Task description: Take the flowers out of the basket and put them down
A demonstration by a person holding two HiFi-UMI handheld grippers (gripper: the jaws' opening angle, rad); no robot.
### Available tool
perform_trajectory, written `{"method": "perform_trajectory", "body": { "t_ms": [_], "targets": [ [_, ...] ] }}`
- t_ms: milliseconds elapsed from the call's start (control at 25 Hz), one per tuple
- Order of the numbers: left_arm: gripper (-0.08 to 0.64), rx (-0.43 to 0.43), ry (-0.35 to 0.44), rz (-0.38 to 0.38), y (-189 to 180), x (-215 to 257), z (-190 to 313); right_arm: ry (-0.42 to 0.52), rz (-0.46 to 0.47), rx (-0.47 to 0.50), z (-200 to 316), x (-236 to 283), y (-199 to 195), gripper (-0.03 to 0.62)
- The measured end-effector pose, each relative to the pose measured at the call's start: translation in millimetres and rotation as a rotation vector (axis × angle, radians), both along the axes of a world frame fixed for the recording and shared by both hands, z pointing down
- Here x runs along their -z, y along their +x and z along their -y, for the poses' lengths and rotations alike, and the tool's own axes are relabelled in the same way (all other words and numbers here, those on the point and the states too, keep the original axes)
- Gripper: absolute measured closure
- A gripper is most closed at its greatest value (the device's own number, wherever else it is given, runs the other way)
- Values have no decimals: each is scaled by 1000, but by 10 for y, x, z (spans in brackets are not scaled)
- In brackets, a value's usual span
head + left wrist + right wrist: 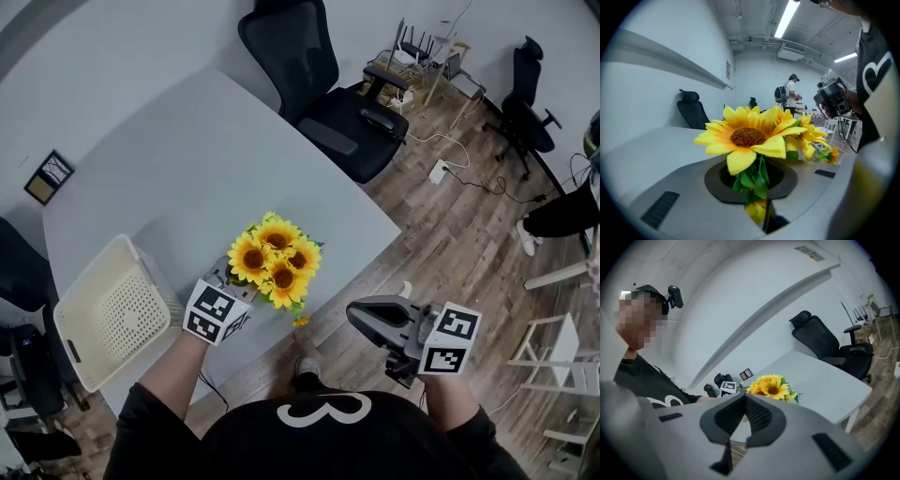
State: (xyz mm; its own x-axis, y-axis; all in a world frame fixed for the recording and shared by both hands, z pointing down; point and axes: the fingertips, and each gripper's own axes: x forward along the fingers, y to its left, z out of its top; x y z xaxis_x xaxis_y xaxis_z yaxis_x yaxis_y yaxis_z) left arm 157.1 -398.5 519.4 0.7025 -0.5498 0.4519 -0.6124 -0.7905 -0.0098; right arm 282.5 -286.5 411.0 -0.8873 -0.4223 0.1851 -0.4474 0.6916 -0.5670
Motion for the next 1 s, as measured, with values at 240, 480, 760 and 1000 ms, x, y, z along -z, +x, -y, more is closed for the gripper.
{"method": "perform_trajectory", "body": {
  "t_ms": [240,480,760,1000],
  "targets": [
    [503,7,-19,-9,11,-122,-14,-39,2,12,39,-152,-15,584],
    [502,21,-25,-47,22,-169,-13,-56,0,22,46,-224,37,584],
    [468,15,-40,-103,17,-147,-32,-69,1,46,20,-256,-10,584],
    [386,77,-75,-118,-32,-131,-37,-67,11,64,4,-247,-71,584]
  ]
}}
